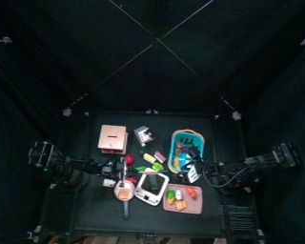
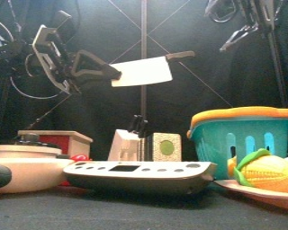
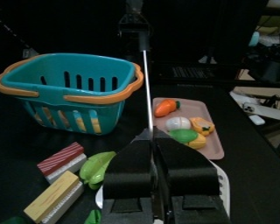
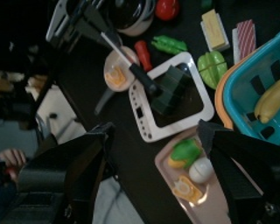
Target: Cut sushi roll
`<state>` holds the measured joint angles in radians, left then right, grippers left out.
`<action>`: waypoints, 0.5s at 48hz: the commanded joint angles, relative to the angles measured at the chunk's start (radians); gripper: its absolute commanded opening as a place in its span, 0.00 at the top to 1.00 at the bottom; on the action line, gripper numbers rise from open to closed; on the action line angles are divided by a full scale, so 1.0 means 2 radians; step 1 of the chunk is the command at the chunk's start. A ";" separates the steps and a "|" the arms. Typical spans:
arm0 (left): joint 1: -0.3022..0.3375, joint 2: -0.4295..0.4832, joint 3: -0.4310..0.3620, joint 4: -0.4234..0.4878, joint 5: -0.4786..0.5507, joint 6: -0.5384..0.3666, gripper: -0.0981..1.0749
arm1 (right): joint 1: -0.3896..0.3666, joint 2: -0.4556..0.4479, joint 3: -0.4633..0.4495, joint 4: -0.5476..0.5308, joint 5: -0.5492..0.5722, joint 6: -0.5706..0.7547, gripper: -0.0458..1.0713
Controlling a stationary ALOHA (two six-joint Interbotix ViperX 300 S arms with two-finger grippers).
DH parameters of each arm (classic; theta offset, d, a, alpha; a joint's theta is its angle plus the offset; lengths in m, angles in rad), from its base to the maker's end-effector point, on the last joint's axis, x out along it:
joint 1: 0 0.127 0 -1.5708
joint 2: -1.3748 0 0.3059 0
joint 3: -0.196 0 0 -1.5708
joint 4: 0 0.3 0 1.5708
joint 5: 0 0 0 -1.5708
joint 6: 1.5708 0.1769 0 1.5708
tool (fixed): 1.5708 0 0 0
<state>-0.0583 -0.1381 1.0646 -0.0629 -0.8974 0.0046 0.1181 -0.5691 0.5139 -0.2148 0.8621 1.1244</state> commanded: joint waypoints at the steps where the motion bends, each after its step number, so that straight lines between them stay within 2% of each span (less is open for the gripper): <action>1: -0.001 -0.006 -0.005 0.001 -0.002 0.000 0.66 | -0.041 0.013 -0.017 0.050 0.015 -0.048 0.03; 6: -0.004 -0.006 -0.005 0.002 0.000 0.001 0.66 | -0.065 0.035 -0.012 0.076 0.016 -0.123 0.03; 12: -0.005 -0.006 -0.003 0.002 0.000 0.001 0.66 | -0.066 0.044 0.001 0.052 -0.009 -0.248 0.03; 17: -0.005 -0.006 -0.003 0.002 0.000 0.001 0.66 | -0.059 0.043 0.025 0.038 -0.081 -0.321 0.03; 24: -0.006 -0.006 -0.002 0.002 0.000 0.001 0.66 | -0.047 0.041 0.063 0.031 -0.200 -0.351 0.03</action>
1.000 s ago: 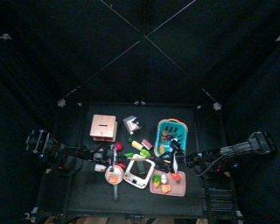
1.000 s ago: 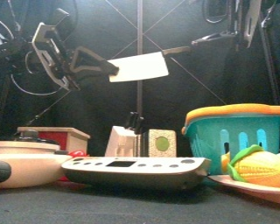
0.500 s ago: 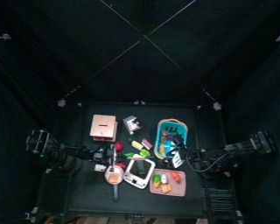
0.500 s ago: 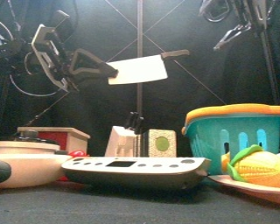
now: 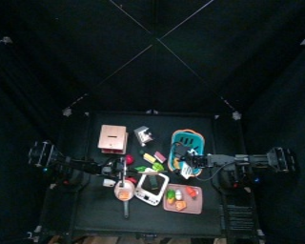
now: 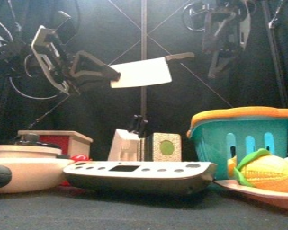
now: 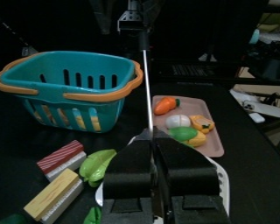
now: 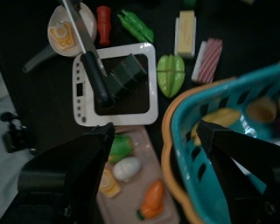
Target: Cut sushi roll
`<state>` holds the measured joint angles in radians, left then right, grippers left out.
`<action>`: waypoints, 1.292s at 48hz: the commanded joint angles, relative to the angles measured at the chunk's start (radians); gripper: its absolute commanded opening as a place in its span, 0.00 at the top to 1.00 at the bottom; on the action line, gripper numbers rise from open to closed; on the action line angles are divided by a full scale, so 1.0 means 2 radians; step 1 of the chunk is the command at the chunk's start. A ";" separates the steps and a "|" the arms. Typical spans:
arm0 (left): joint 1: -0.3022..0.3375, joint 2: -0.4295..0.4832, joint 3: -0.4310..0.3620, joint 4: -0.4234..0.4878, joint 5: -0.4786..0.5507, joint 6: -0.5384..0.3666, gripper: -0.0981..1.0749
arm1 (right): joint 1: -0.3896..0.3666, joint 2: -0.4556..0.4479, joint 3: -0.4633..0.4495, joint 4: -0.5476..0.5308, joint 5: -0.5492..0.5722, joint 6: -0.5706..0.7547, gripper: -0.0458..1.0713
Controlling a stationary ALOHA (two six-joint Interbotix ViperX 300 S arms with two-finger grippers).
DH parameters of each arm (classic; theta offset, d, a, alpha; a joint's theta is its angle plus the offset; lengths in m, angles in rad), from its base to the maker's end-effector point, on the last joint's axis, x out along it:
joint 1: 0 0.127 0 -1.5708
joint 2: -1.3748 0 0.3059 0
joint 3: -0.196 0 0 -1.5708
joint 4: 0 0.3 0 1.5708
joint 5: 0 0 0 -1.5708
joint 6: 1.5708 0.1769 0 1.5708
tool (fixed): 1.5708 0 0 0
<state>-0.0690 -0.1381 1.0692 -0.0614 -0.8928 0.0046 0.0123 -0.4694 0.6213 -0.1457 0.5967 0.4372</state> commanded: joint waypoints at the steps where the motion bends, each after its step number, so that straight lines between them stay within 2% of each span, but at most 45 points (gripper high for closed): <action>1: -0.002 -0.006 -0.005 0.001 -0.002 0.001 0.66 | 0.007 -0.010 0.013 -0.005 -0.078 -0.007 0.03; 11: -0.007 -0.007 -0.005 0.002 -0.002 0.001 0.66 | 0.008 -0.012 0.052 -0.025 -0.155 -0.003 0.03; 20: -0.009 -0.006 -0.004 0.002 -0.002 0.001 0.66 | 0.007 -0.004 0.053 -0.028 -0.191 -0.003 0.03; 48: -0.008 -0.005 -0.003 -0.001 -0.002 0.001 0.66 | 0.003 0.024 0.048 -0.028 -0.199 -0.003 0.05; 54: -0.008 -0.003 -0.003 -0.001 -0.002 0.001 0.66 | 0.002 0.028 0.048 -0.028 -0.202 -0.003 0.09; 62: -0.006 -0.002 -0.003 -0.004 -0.002 0.001 0.66 | 0.002 0.031 0.048 -0.028 -0.202 -0.003 0.23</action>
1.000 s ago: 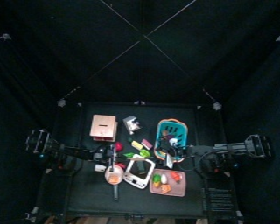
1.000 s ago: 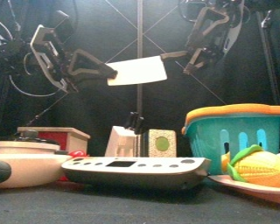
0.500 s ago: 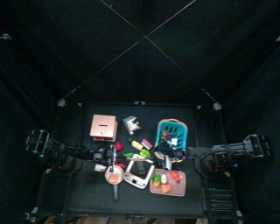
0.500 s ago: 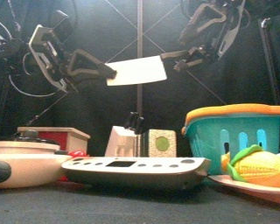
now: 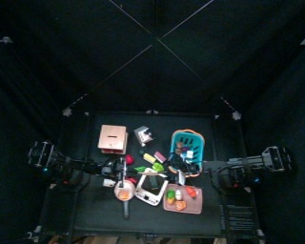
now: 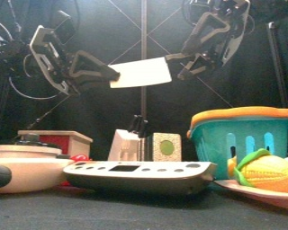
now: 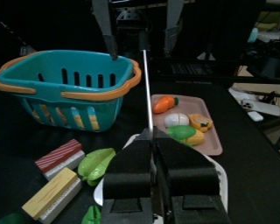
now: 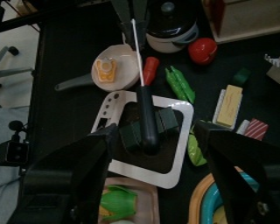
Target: Cut sushi roll
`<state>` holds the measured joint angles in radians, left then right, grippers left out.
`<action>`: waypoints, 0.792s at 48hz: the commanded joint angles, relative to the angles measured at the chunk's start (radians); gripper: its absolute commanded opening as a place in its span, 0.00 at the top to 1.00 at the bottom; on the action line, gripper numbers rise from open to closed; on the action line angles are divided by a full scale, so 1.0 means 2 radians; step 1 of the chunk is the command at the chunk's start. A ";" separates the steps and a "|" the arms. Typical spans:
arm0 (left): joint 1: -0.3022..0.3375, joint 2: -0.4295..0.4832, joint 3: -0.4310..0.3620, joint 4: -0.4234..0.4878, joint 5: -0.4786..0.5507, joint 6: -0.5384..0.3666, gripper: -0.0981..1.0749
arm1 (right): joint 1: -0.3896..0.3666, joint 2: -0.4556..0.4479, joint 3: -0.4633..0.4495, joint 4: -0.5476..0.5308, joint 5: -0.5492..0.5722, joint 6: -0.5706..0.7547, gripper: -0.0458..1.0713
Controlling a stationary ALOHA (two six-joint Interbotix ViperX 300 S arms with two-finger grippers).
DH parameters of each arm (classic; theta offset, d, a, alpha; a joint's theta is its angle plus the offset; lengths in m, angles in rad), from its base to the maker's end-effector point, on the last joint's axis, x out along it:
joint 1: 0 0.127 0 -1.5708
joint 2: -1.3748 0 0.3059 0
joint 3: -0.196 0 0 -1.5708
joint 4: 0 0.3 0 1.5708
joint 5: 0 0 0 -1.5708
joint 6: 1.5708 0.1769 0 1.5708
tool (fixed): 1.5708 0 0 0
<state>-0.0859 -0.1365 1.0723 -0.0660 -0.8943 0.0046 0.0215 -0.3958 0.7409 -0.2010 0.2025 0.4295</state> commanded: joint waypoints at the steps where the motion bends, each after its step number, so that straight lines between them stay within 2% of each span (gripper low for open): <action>1: 0.002 -0.003 -0.005 -0.002 -0.002 0.001 0.66 | -0.002 -0.005 -0.012 0.000 -0.005 0.001 0.25; 10: 0.002 -0.002 -0.003 -0.002 -0.002 0.001 0.66 | -0.002 -0.005 -0.012 0.000 -0.005 0.001 0.42; 18: 0.002 0.001 -0.002 -0.002 -0.002 0.001 0.66 | -0.002 -0.005 -0.012 0.000 -0.005 0.001 0.50; 28: 0.002 0.004 -0.002 -0.002 -0.002 0.000 0.66 | -0.002 0.003 -0.011 0.004 -0.007 0.002 0.48; 38: 0.002 0.006 -0.001 -0.002 0.001 0.000 0.66 | -0.003 0.018 -0.017 0.005 -0.007 0.002 0.31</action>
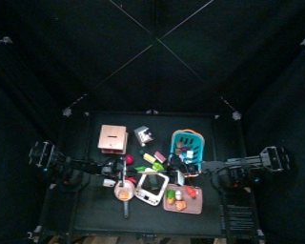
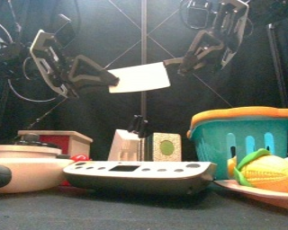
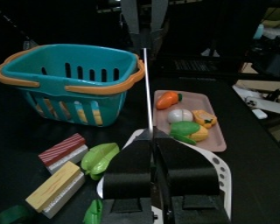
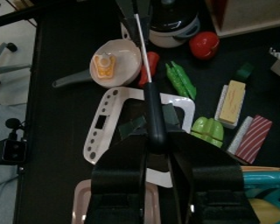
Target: Cut sushi roll
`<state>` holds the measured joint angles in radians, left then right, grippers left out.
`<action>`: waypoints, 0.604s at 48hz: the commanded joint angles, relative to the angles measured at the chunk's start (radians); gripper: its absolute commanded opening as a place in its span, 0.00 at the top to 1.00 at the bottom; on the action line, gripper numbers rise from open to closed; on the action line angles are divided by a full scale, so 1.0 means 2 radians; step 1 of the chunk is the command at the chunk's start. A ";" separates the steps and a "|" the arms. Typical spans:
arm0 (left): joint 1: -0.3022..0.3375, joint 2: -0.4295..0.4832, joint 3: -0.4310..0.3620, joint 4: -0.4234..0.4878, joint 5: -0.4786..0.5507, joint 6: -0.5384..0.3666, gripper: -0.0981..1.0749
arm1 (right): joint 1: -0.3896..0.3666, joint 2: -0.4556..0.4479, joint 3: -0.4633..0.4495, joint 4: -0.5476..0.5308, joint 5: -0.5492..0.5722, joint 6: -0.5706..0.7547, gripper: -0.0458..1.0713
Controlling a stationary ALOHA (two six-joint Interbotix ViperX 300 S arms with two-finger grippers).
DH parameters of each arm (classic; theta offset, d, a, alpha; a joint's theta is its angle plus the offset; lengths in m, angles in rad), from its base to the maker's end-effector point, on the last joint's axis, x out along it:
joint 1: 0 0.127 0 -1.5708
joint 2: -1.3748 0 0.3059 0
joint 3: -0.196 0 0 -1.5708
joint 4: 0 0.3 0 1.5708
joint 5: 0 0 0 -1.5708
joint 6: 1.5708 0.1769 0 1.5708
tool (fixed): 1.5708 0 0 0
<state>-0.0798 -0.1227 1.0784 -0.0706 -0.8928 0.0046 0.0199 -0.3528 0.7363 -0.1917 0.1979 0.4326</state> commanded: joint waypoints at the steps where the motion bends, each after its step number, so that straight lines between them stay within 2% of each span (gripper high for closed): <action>1: -0.001 -0.001 -0.005 0.000 0.002 0.000 0.66 | -0.002 -0.002 -0.015 0.000 -0.004 -0.001 0.28; 8: -0.001 -0.001 -0.005 0.000 0.019 -0.001 0.66 | -0.002 0.002 -0.021 -0.004 -0.004 -0.002 0.21; 29: -0.001 -0.001 -0.005 0.000 0.035 0.000 0.66 | 0.001 0.009 -0.023 -0.008 0.000 -0.004 0.21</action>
<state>-0.0798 -0.1212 1.0799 -0.0706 -0.8191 0.0046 0.0199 -0.3237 0.7118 -0.2056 0.1994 0.4280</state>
